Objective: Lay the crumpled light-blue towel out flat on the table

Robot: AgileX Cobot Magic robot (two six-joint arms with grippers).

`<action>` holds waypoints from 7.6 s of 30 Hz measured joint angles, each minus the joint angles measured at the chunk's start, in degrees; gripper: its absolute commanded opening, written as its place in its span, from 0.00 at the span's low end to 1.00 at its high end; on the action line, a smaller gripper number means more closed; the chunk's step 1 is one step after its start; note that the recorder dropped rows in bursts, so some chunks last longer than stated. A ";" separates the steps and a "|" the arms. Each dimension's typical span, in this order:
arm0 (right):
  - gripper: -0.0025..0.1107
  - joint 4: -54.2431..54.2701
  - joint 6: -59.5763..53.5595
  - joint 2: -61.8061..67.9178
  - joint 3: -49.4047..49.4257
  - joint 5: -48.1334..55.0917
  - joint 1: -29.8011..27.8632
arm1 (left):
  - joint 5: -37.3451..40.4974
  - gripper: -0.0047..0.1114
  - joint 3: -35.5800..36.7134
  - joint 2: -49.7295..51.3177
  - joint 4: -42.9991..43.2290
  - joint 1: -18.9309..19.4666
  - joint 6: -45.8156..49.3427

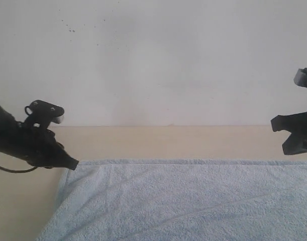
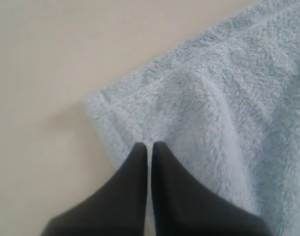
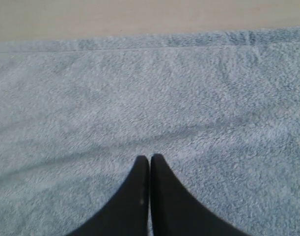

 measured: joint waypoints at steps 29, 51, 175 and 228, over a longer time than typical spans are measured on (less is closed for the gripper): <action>0.02 -0.40 -1.46 -5.83 3.12 0.08 7.77 | -3.58 0.07 -9.95 14.76 -5.94 0.00 0.04; 0.02 8.03 -6.82 -21.08 3.12 7.07 13.39 | -8.98 0.07 -13.81 18.76 -0.77 4.52 0.14; 0.02 -38.20 35.17 16.94 5.29 -15.18 -24.98 | 14.43 0.07 21.34 -21.79 -18.25 -5.90 0.55; 0.02 -16.87 7.34 -79.42 46.72 -15.49 15.18 | -9.64 0.07 63.77 -101.04 -18.83 8.46 -11.99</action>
